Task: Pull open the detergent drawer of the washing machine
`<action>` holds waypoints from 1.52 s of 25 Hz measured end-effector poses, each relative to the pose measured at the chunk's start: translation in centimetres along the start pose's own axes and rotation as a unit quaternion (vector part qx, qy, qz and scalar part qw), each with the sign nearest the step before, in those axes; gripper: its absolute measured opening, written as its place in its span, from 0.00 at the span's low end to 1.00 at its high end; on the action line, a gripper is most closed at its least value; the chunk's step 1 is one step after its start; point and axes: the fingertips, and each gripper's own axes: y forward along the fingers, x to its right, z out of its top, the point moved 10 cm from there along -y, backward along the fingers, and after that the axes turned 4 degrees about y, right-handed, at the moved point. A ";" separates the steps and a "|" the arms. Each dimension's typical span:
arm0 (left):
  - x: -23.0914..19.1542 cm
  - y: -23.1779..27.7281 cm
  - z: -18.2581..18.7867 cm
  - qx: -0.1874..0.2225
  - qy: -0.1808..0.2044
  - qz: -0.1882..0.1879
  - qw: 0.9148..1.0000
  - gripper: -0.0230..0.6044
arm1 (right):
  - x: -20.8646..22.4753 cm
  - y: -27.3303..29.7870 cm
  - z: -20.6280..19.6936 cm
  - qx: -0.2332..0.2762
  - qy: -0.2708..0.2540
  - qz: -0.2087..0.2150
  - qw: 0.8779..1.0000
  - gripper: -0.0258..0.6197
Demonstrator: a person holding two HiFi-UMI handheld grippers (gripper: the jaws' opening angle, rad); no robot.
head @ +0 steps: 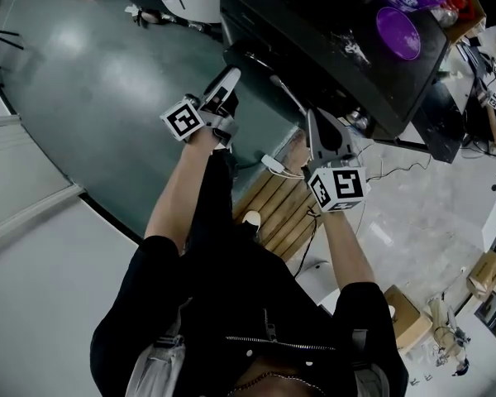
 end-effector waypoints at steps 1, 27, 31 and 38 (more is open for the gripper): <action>-0.5 0.2 0.0 0.004 -0.009 -0.002 1.000 0.36 | 0.0 0.3 -0.1 -0.002 0.000 0.000 1.000 0.05; -10.0 9.0 -0.2 0.017 -0.164 -0.084 0.983 0.45 | 1.6 5.5 -2.3 -0.033 0.024 -0.017 0.999 0.05; -10.7 10.0 0.0 0.021 -0.159 -0.089 0.983 0.45 | 1.8 5.5 -2.9 -0.040 0.028 -0.022 0.999 0.05; -11.2 11.7 -0.1 0.037 -0.182 -0.116 0.976 0.44 | 2.3 4.8 -4.0 -0.048 0.043 -0.027 0.998 0.05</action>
